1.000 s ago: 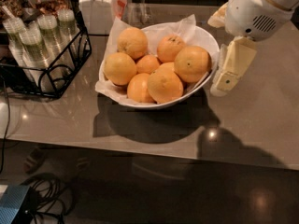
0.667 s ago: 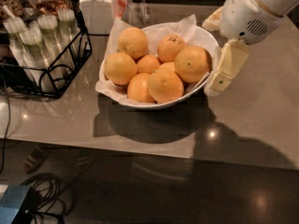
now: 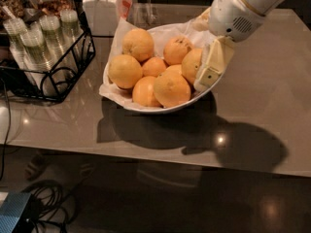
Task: Pick orange from white bowl
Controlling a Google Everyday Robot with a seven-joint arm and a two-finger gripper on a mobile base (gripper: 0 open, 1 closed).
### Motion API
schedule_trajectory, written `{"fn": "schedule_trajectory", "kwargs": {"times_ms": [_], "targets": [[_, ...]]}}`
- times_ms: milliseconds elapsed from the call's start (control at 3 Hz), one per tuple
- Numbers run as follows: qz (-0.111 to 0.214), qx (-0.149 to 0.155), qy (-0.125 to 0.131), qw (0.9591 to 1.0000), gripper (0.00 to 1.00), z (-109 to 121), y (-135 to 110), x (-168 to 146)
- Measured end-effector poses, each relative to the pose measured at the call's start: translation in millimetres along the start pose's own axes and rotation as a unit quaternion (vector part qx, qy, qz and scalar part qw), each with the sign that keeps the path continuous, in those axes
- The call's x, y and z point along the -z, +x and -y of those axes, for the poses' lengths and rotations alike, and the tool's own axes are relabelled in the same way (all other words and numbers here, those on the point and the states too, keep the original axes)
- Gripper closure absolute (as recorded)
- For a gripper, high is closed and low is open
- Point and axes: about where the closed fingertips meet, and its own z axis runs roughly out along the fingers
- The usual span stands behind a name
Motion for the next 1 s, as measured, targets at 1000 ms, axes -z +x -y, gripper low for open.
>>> {"fn": "schedule_trajectory", "kwargs": {"times_ms": [1000], "targets": [[-0.043,-0.091,-0.028,0.9945,0.0,-3.0,57.4,-27.8]]}}
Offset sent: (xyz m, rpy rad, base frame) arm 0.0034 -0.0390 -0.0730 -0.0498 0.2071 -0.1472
